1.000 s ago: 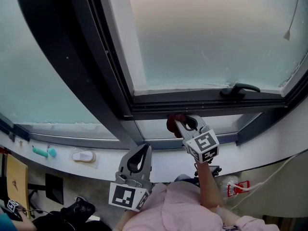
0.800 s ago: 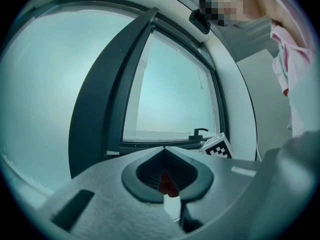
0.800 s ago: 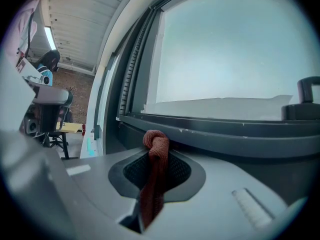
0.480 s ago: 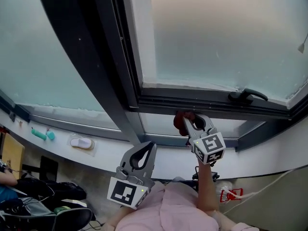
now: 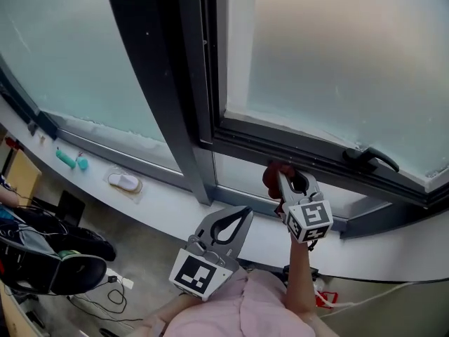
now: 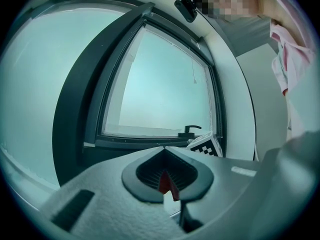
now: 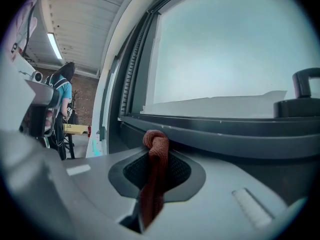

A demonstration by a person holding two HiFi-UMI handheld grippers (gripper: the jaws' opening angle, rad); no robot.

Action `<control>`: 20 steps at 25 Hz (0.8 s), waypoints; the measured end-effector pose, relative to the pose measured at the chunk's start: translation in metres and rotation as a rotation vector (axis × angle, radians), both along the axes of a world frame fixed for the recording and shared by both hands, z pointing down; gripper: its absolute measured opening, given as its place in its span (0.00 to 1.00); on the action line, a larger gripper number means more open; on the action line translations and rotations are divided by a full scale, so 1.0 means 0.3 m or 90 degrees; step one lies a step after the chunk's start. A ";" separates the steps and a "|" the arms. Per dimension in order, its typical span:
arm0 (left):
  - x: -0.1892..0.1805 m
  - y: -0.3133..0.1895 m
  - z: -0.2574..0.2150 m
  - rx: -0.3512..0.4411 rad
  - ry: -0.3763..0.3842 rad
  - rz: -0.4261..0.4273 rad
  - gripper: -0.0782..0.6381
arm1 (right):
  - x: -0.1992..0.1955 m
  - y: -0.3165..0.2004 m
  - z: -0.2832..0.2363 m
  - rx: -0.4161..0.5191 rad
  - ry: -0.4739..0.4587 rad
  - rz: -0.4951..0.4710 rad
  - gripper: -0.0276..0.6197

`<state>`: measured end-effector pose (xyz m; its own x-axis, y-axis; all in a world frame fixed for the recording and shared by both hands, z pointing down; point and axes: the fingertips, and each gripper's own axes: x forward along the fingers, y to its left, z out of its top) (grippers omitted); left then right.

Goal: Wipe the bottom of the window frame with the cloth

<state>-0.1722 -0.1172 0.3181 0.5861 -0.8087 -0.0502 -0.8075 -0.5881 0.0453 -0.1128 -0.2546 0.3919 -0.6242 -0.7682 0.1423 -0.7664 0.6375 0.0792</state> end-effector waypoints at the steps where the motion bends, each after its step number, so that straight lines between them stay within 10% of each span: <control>1: 0.016 0.007 0.003 -0.003 0.003 -0.003 0.11 | 0.002 0.001 -0.001 0.000 -0.002 -0.004 0.12; 20: 0.218 0.161 0.090 -0.063 0.001 -0.044 0.11 | 0.129 0.012 0.035 -0.004 -0.043 -0.008 0.12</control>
<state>-0.1068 -0.0689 0.3451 0.5284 -0.8484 0.0314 -0.8461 -0.5232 0.1017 -0.0740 -0.2509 0.4022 -0.6419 -0.7597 0.1045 -0.7621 0.6471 0.0226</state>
